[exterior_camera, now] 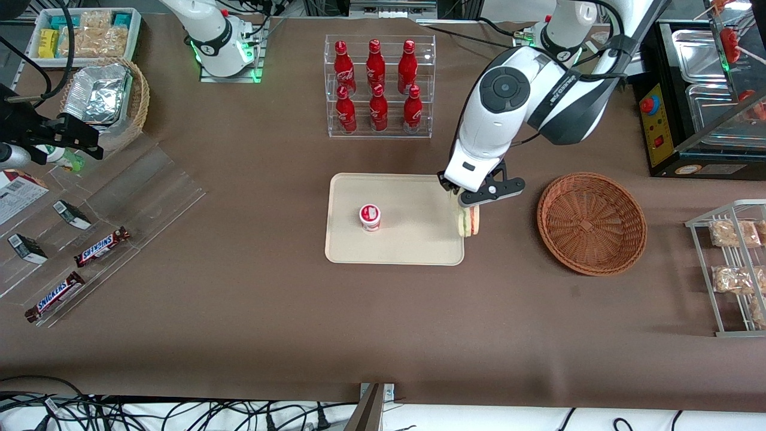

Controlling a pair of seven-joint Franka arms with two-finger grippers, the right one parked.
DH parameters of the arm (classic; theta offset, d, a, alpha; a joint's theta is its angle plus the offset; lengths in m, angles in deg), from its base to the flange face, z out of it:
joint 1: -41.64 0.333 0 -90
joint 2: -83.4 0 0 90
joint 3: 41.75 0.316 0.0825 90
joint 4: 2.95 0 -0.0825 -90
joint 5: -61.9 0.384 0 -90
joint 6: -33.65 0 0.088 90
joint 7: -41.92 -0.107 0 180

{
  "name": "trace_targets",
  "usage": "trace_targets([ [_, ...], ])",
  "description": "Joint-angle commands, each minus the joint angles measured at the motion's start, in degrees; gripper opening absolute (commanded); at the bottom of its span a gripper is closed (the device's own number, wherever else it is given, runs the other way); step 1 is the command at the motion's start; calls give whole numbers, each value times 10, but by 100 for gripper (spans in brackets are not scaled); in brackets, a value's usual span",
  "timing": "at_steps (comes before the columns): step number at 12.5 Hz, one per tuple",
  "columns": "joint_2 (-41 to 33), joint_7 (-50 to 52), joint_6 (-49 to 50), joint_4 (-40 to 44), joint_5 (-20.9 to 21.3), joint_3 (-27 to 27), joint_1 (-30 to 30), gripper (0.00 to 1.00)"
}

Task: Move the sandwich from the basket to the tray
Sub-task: 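Carry the held sandwich over to the cream tray beside the yogurt bottle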

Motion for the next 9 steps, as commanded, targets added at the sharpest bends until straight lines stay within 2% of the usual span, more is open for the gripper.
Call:
trace_targets([
  [1, 36, -20, -28, 13, 28, -2, -9, 40],
  [3, 43, -19, -36, 9, 37, -2, -20, 40],
  [6, 47, 10, -107, -30, 59, -2, -28, 40],
  [9, 67, 85, -143, -49, 133, -2, -44, 40],
])
